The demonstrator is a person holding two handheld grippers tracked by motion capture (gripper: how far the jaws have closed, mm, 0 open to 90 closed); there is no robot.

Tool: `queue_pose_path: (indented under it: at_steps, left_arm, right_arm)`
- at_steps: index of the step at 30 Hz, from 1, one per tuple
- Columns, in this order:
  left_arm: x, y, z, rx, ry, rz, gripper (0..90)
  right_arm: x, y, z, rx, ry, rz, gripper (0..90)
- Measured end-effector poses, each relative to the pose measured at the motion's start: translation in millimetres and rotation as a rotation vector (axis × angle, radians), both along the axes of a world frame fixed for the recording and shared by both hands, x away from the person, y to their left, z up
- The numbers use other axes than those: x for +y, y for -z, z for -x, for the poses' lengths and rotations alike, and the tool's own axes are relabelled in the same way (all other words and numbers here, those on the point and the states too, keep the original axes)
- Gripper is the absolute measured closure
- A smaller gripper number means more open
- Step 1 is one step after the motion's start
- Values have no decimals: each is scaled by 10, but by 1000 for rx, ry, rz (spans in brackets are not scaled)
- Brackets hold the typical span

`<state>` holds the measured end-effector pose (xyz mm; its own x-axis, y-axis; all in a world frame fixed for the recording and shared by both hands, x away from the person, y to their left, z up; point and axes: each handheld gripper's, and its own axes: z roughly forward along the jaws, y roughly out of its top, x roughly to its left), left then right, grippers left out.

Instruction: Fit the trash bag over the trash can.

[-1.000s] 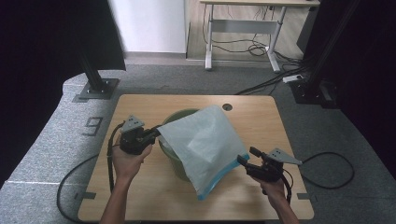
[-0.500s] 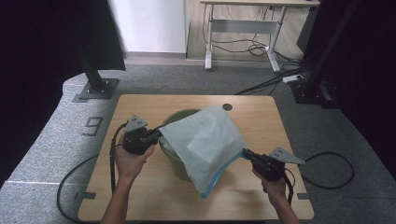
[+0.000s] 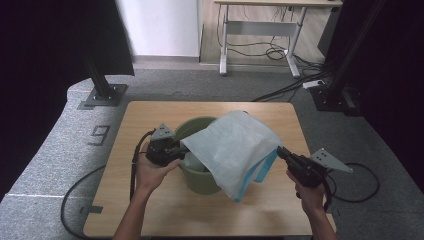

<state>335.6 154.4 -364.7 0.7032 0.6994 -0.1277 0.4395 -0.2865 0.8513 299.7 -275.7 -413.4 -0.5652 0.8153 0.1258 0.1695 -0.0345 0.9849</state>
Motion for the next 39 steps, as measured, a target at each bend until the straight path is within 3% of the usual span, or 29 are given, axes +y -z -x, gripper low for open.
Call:
queue_pose_path:
  at_steps: [4,7,11,17,28,39]
  left_arm:
    - [155,-104,123,4,32,13,419]
    - [230,-180,206,-7,42,26,350]
    - [210,-248,280,-24,53,32,337]
    - [-105,-376,352,-72,116,11,322]
    - [-540,-222,293,-37,139,-22,270]
    - [-699,-228,284,-29,149,-24,329]
  right_arm:
    - [-60,-29,-16,0,27,0,881]
    - [-81,-50,-24,2,36,-7,881]
    - [-61,-67,-19,-3,35,-4,881]
    - [161,-81,-17,-6,-15,35,881]
    - [546,-96,-2,-18,-110,57,881]
    - [788,-169,46,-47,-163,77,881]
